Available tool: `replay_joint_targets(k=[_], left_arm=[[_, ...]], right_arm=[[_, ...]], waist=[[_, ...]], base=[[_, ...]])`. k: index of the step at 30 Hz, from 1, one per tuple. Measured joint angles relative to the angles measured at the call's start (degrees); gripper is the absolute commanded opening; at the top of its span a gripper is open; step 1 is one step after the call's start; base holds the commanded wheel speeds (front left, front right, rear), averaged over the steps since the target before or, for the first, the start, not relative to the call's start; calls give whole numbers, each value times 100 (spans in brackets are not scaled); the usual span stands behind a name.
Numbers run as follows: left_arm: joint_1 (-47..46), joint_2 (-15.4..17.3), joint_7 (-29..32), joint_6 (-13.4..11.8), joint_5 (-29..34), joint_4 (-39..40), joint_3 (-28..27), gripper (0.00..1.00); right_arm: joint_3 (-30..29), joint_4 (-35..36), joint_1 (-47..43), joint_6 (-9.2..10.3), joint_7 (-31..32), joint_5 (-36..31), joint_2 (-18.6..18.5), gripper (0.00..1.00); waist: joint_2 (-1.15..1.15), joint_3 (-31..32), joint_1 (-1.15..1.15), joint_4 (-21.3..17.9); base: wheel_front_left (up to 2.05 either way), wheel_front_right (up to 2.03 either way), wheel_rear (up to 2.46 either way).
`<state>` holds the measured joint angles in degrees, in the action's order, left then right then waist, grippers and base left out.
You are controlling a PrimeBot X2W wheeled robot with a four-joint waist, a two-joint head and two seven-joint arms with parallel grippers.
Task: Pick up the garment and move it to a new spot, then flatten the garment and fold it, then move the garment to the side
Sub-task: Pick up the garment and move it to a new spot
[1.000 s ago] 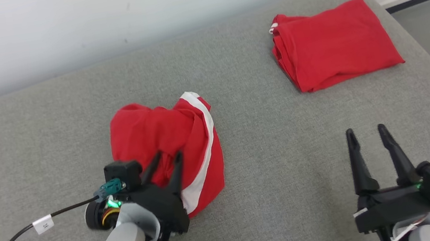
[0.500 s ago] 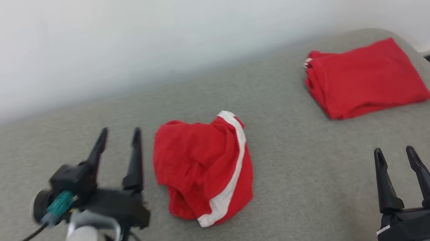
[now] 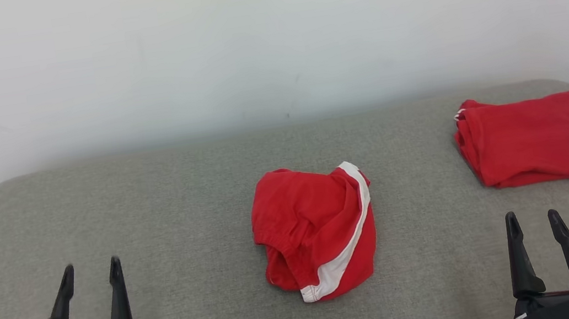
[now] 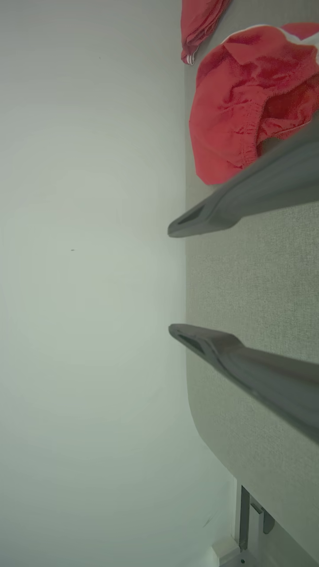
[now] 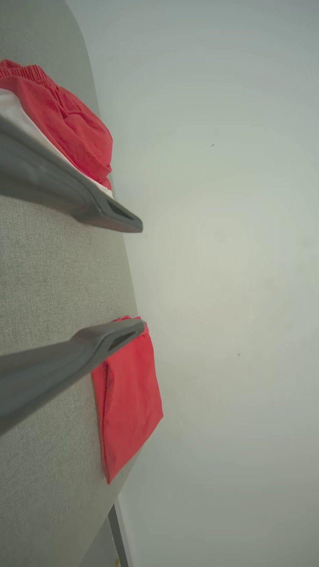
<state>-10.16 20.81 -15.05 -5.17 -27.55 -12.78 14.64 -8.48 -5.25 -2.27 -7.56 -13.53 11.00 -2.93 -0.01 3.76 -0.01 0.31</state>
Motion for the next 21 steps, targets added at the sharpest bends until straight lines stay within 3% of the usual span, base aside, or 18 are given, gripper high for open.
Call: replay_joint_targets(k=[9,21], left_arm=[[656,-26,1,-145,42,242,-252,100],[931,44,1,21,334,319,-180,100]], right_arm=[[21,54,-168,0,51,90,1,100],[54,60,-273,0,92,159,1,100]], waist=[[1,141,0,262],[1,166,0,354]], base=[[0,0,0],[0,0,0]])
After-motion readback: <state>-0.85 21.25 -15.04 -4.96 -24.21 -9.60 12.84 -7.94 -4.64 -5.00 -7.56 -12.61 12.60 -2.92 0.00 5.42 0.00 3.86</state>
